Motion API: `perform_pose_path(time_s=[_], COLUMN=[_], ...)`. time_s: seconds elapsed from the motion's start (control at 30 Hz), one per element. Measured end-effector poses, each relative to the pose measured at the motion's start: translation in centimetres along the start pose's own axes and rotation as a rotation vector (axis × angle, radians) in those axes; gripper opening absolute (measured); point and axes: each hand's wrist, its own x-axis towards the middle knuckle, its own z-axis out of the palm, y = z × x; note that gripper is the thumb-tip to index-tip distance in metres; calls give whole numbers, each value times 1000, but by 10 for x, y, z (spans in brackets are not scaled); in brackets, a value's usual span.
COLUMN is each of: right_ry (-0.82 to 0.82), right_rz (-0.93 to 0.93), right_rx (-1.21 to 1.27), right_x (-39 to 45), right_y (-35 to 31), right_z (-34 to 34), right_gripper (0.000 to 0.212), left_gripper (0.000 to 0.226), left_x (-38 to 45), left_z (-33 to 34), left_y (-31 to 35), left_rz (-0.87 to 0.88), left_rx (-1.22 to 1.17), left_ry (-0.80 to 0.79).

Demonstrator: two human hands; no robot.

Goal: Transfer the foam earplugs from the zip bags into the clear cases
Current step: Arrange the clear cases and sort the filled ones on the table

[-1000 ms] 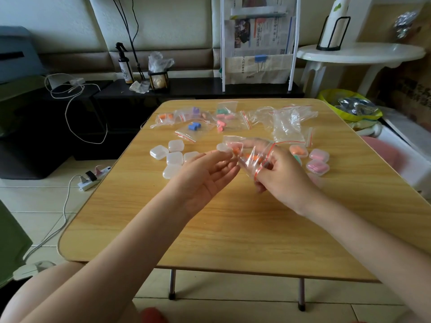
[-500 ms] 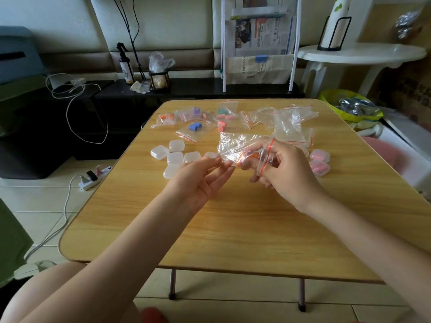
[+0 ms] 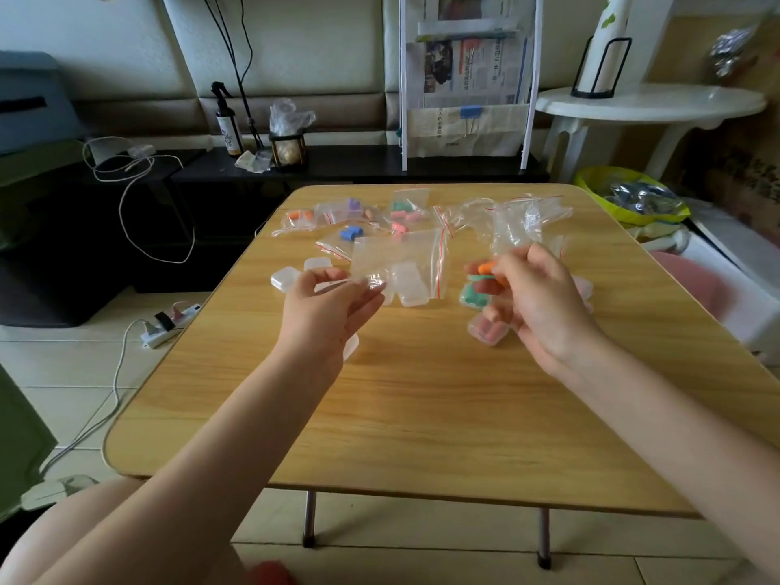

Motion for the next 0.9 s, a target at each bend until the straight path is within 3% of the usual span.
perform_pose_path(time_s=[0.1, 0.27, 0.37, 0.47, 0.6, 0.73, 0.83, 0.9], right_ry=[-46, -211, -305, -244, -106, 76, 165, 196], right_rz=[100, 262, 268, 147, 88, 35, 74, 66], right_rx=[-64, -142, -274, -412, -382, -493, -576, -719], right_x=[-1, -4, -5, -5, 3, 37, 63, 75], right_y=[0, -3, -3, -2, -9, -22, -29, -29], right_z=[0, 2, 2, 5, 2, -18, -32, -40], right_gripper=[27, 22, 24, 25, 18, 22, 29, 36], left_gripper=[23, 11, 15, 21, 30, 48, 58, 58], left_x=[-1, -3, -7, -11, -7, 5, 13, 19], left_z=[1, 3, 7, 10, 9, 8, 15, 19], left_y=[-1, -3, -5, -8, -6, -8, -16, -24], left_rz=[11, 60, 95, 140, 221, 447, 618, 617], left_rx=[3, 96, 191, 309, 425, 845, 1349, 1522], left_ry=[-12, -61, -68, -109, -85, -98, -232, -363])
